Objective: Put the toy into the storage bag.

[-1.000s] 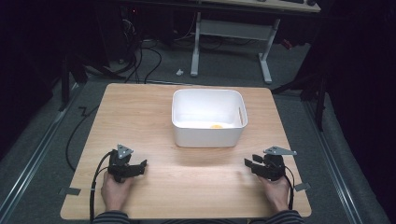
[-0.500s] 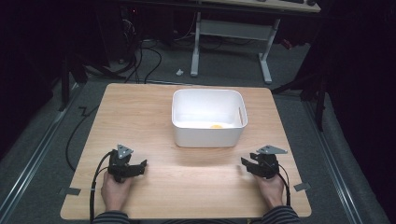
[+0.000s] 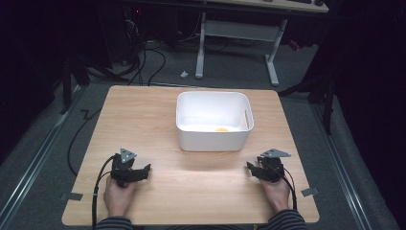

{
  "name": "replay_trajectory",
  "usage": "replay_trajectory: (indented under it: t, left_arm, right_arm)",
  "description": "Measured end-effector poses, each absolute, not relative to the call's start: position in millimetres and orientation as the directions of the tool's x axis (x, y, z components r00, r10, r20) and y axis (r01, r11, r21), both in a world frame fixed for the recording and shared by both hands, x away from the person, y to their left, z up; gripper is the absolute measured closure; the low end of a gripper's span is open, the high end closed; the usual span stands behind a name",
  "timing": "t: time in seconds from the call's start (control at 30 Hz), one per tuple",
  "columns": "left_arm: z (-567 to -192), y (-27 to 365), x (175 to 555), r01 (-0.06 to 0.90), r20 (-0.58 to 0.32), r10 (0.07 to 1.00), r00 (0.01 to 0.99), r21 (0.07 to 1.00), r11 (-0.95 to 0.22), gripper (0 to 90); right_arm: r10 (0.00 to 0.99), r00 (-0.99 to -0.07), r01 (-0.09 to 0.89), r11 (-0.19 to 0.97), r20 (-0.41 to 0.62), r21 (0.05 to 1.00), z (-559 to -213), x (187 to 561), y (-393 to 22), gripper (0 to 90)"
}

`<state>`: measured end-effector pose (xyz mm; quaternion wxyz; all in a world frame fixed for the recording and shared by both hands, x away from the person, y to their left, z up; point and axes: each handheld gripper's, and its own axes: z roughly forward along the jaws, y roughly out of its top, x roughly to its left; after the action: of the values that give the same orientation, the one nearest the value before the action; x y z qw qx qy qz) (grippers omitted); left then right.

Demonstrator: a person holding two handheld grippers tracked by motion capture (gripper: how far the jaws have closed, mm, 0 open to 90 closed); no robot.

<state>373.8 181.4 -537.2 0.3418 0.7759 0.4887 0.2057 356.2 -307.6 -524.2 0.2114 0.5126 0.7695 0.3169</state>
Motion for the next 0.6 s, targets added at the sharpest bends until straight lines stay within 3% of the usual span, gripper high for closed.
replay_trajectory:
  t: [0.13, 0.4, 0.6]
  left_arm:
    - [-537.2, 181.4, 373.8, 0.618, -0.015, 0.899, 0.438, 0.732, -0.288, 17.0]
    - [-537.2, 181.4, 373.8, 0.618, -0.015, 0.899, 0.438, 0.731, -0.289, 17.0]
    - [-537.2, 181.4, 373.8, 0.618, -0.016, 0.899, 0.437, 0.732, -0.287, 17.0]
  right_arm:
    - [0.925, -0.380, 0.656, 0.269, 0.001, 0.705, -526.0, 356.7, -308.9, 45.0]
    - [0.920, -0.392, 0.632, 0.281, -0.015, 0.723, -530.5, 355.8, -309.6, 32.8]
    - [0.919, -0.395, 0.631, 0.283, -0.016, 0.723, -530.6, 355.7, -309.8, 32.5]
